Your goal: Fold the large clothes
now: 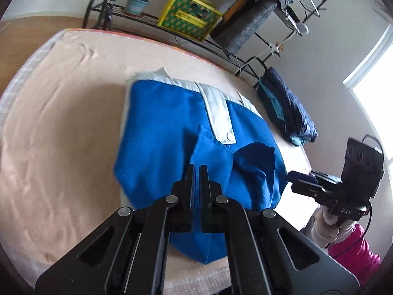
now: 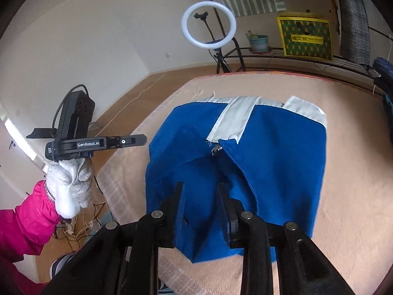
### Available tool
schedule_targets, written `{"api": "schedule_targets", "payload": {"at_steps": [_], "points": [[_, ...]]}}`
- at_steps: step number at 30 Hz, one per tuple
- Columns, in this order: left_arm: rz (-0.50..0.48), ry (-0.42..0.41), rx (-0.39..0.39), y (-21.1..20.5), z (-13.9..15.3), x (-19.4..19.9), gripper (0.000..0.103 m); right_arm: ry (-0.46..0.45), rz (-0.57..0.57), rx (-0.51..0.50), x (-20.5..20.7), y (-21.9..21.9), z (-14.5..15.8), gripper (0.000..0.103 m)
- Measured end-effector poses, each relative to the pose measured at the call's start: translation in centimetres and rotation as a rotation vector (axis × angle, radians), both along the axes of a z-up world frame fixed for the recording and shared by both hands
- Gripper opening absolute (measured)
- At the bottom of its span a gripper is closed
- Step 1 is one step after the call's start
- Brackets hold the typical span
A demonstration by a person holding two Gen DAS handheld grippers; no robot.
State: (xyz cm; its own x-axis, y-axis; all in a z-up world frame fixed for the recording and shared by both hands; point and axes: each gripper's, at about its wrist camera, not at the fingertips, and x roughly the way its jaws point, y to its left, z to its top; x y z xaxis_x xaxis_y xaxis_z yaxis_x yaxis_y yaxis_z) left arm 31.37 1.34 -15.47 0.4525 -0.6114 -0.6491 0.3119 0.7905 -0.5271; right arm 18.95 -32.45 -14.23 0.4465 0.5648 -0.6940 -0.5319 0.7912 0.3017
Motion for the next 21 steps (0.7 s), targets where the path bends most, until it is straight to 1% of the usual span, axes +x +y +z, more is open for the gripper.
{"api": "schedule_targets", "payload": {"at_steps": [1, 3, 4, 5, 6, 7, 8, 9, 10, 11, 12, 13, 14, 15, 16, 17, 19, 21], "points": [[0.005, -0.004, 0.026, -0.5, -0.2, 0.2, 0.000, 0.005, -0.005, 0.001, 0.8, 0.5, -0.4, 0.028], [0.015, -0.022, 0.114, -1.6, -1.3, 0.7, 0.000, 0.018, -0.032, 0.008, 2.6, 0.5, -1.1, 0.028], [0.018, -0.002, 0.130, -2.3, -2.3, 0.9, 0.000, 0.008, -0.058, -0.010, 3.4, 0.2, -1.6, 0.028], [0.012, 0.037, 0.126, -2.3, -3.8, 1.0, 0.000, 0.004, -0.101, -0.039, 4.4, -0.3, -2.4, 0.028], [0.005, 0.056, 0.119, -2.3, -4.9, 1.1, 0.000, 0.035, -0.146, -0.047, 5.4, -0.9, -3.6, 0.028], [-0.003, 0.054, 0.106, -2.0, -5.3, 1.0, 0.000, 0.097, -0.181, -0.038, 6.4, -1.8, -5.1, 0.026], [-0.015, 0.054, 0.101, -1.8, -5.2, 0.9, 0.000, 0.149, -0.192, -0.021, 7.0, -2.5, -6.5, 0.016], [-0.029, 0.066, 0.108, -1.8, -5.0, 1.0, 0.000, 0.161, -0.190, -0.013, 7.1, -2.8, -6.9, 0.010], [-0.043, 0.085, 0.113, -1.6, -4.4, 1.1, 0.000, 0.157, -0.179, -0.001, 7.1, -3.0, -6.7, 0.010], [-0.050, 0.095, 0.102, -1.4, -3.5, 1.3, 0.000, 0.157, -0.169, 0.001, 7.0, -3.1, -6.1, 0.013], [-0.048, 0.083, 0.088, -1.0, -2.3, 1.5, 0.000, 0.149, -0.156, 0.009, 6.8, -3.2, -5.2, 0.020], [-0.044, 0.056, 0.081, -0.8, -1.0, 1.7, 0.000, 0.123, -0.142, 0.023, 6.6, -3.4, -4.2, 0.023], [-0.032, 0.017, 0.091, -0.7, 0.7, 2.3, 0.003, 0.084, -0.134, 0.031, 6.5, -3.6, -2.8, 0.027], [-0.024, -0.009, 0.092, -0.7, 1.5, 3.0, 0.008, 0.050, -0.134, 0.030, 6.6, -3.8, -1.8, 0.030], [-0.014, -0.033, 0.091, -0.9, 2.5, 3.9, 0.012, 0.027, -0.140, 0.017, 6.9, -3.9, -0.9, 0.030], [0.003, -0.053, 0.097, -1.2, 3.2, 5.0, 0.018, 0.001, -0.147, -0.008, 7.5, -3.7, -0.2, 0.030], [0.014, -0.079, 0.119, -2.0, 3.5, 7.0, 0.020, -0.013, -0.158, -0.035, 9.1, -2.9, 0.4, 0.030], [0.004, -0.078, 0.168, -3.1, 2.7, 9.2, 0.020, -0.006, -0.158, -0.038, 11.1, -2.4, 0.4, 0.030]]}}
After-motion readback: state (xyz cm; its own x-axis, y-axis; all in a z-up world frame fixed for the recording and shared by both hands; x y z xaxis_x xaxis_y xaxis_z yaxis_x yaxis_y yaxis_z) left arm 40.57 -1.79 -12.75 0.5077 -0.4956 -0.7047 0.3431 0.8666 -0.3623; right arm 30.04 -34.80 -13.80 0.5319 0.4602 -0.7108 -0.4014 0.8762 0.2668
